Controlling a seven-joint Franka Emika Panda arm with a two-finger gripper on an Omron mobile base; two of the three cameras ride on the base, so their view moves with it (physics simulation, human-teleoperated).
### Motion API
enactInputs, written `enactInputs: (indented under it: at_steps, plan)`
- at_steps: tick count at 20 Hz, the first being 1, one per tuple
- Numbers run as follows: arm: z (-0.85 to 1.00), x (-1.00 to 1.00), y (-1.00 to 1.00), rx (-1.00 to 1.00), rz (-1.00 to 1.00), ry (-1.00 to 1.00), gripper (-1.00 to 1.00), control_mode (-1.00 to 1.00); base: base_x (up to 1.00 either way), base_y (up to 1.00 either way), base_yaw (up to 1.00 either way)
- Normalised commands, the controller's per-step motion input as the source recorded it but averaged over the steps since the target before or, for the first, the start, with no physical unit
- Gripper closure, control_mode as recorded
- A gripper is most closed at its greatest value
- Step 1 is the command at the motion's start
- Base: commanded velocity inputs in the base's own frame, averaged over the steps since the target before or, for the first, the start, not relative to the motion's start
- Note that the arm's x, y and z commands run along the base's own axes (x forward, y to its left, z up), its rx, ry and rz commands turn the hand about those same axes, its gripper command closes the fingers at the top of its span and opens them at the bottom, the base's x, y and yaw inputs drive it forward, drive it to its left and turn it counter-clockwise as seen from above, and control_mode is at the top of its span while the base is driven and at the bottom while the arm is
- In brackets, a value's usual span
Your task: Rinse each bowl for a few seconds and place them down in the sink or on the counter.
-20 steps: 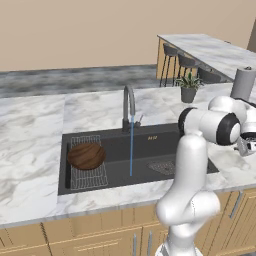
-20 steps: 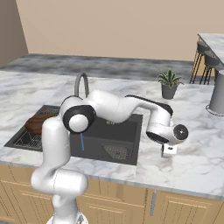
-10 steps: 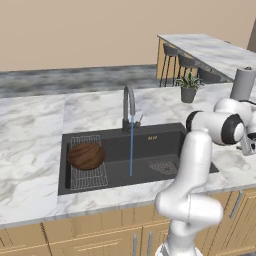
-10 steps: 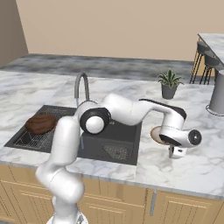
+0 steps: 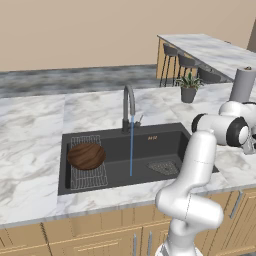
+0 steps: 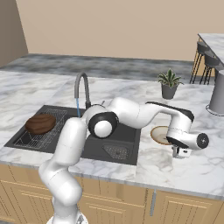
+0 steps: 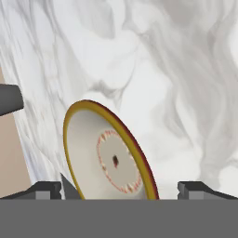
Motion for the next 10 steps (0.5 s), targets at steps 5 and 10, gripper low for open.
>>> enactInputs:
  at_steps: [5,10]
  plan:
    - [-0.04,0.17,0.0,0.0,0.0,-0.03,-1.0,-1.0,0.0,0.0,0.0]
    - [-0.07,0.11,0.0,0.0,0.01,-0.04,-1.0,-1.0,0.0,0.0,0.0]
